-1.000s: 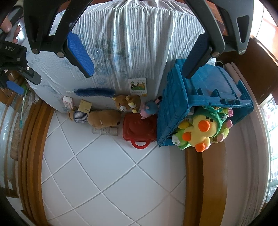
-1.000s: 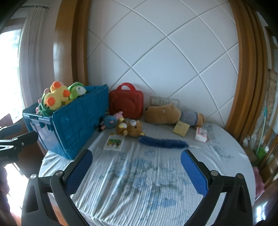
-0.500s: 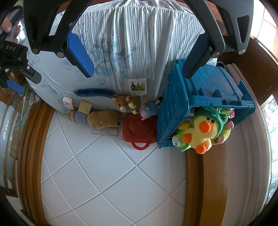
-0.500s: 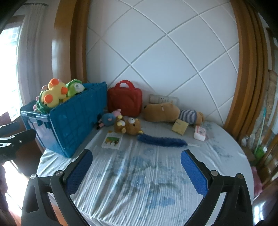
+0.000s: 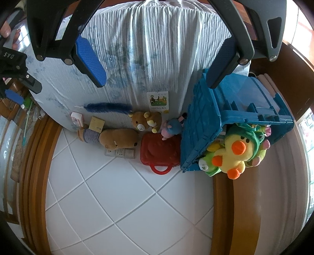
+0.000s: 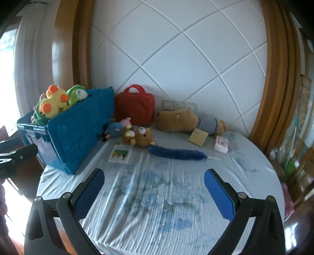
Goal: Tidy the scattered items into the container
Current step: 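Move both tools toward the items lying on the bed, then grasp the white-and-pink tissue pack with the right tool while the left tool grasps the yellow card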
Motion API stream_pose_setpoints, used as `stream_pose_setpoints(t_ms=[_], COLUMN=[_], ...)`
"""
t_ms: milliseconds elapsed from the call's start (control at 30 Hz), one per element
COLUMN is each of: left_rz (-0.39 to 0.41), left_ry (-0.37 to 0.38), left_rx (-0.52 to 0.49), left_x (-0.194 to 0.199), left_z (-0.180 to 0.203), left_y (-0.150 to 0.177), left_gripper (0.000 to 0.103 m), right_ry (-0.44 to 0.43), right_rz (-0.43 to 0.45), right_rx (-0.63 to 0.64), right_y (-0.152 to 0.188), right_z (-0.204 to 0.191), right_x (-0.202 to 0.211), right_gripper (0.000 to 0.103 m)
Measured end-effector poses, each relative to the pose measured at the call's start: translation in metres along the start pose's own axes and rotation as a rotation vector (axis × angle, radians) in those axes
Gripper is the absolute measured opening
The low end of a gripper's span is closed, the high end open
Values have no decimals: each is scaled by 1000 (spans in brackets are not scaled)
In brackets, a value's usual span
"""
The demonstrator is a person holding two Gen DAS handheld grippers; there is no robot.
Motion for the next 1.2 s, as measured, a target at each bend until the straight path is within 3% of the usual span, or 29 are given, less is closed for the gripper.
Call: stream_pose_setpoints(t_ms=[500,667,800,1200], left_rz=[-44,-89,-135,-178], left_ry=[-39,-52,-35,128], left_rx=[12,-5,-26,-169], left_x=[-36,-69,-103,-201], left_z=[37,59,78,175], left_y=[-13,-21,-32,-99], left_gripper=[103,103,103,103], right_ry=[-25,-33,-67,128], right_rz=[-44,-21,-73,-133], right_rx=[-52,-129,-191,-265], right_y=[8,10,9,-21], right_z=[69,115,143,219], right_x=[-36,-54,-86,-126], right_gripper=[103,103,103,103])
Point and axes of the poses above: each gripper's, at about its wrist camera, not at the fingertips, and x roughly against the way its jaws point, z to its right, y to its underside, the point moved 9 cm from there along -x, roughly the way its jaws point, and after that the axes turned 15 degrees about -z, right-handed, at the moved point
